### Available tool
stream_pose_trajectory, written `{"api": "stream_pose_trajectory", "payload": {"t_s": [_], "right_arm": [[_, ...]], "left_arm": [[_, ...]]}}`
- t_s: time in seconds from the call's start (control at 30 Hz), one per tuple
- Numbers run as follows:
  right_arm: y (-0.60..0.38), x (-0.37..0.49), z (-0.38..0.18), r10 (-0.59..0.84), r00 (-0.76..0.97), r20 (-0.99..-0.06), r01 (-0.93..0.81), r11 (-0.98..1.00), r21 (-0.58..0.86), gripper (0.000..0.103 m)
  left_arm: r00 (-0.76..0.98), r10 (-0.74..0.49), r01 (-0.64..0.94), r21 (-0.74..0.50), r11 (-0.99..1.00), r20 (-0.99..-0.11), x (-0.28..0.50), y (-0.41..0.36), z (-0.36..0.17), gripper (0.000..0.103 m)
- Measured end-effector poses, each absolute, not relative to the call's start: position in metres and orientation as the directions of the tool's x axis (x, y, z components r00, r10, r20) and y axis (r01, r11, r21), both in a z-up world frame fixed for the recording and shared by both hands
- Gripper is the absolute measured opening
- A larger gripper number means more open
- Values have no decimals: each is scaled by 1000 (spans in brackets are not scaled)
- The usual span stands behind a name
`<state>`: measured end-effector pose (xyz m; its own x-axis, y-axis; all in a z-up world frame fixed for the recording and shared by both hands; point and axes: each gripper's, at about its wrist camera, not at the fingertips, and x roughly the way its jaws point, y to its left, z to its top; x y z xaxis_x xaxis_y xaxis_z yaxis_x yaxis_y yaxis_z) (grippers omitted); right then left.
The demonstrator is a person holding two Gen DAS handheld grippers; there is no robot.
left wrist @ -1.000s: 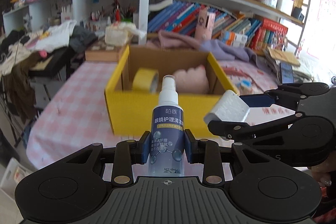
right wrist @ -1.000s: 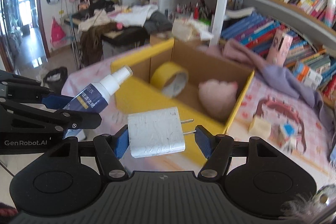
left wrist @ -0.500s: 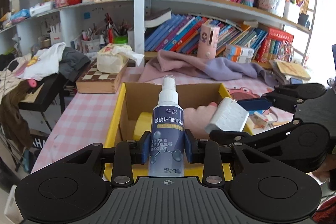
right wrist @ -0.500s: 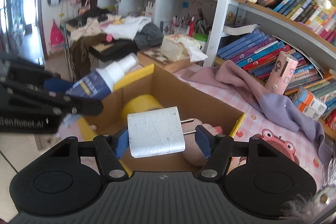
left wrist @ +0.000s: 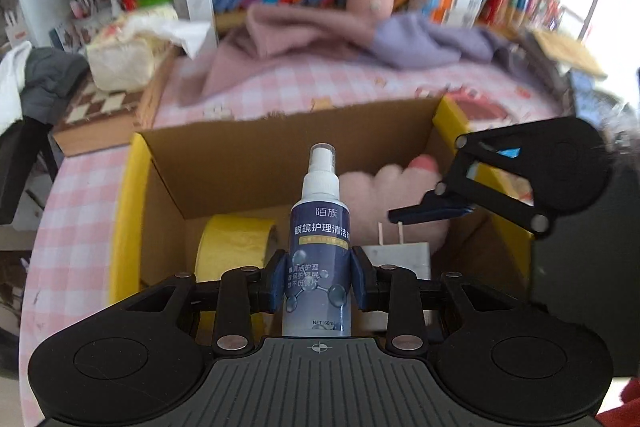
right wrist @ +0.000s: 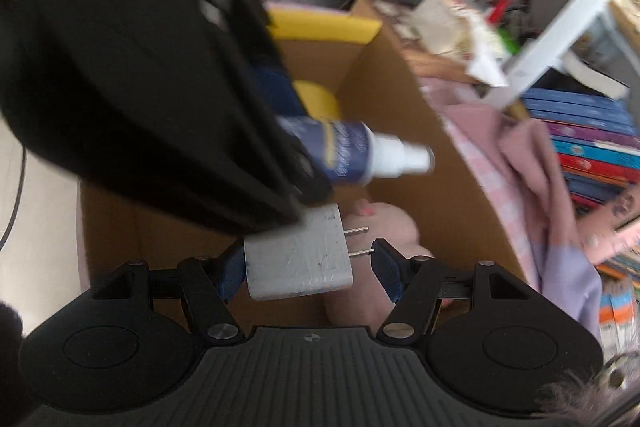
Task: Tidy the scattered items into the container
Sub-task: 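Lower the bottle and charger into the box and open both grippers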
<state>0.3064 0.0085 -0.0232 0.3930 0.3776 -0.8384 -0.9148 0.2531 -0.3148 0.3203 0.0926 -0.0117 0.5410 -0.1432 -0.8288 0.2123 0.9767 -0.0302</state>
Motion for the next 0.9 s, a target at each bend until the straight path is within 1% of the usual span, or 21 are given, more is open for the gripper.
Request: {"api": "stream_pose_trajectory", "payload": {"t_s": [0.17, 0.33, 0.43, 0.5, 0.57, 0.6, 0.63, 0.7, 0.9], "right_arm": [[18, 306, -33, 351, 356, -866, -934, 167, -316, 65], [20, 309, -39, 337, 331, -881, -943, 159, -294, 65], [20, 309, -41, 340, 333, -880, -942, 169, -291, 66], [18, 310, -40, 347, 341, -874, -938, 189, -291, 65], [14, 309, -39, 358, 349, -866, -934, 211, -289, 66], [13, 308, -38, 363, 355, -861, -930, 226, -288, 68], [11, 308, -37, 367, 360, -858, -927, 241, -286, 67], [5, 308, -31, 384, 377, -843, -918, 279, -284, 69], [-12, 298, -2, 456, 413, -788, -890, 386, -243, 69]], "left_arm": [[523, -120, 226, 2, 974, -844, 332, 88, -24, 32], [523, -128, 237, -1, 972, -843, 337, 86, -25, 32], [528, -134, 239, -5, 971, -839, 339, 84, -25, 34], [543, -145, 234, -18, 972, -827, 337, 86, -24, 36], [565, -147, 216, -26, 976, -812, 334, 88, -20, 45], [578, -150, 212, -30, 977, -802, 332, 89, -17, 46], [591, -153, 210, -31, 977, -792, 329, 90, -13, 48], [619, -150, 206, -26, 978, -771, 322, 92, -6, 49], [699, -139, 182, -14, 983, -702, 292, 97, 24, 50]]}}
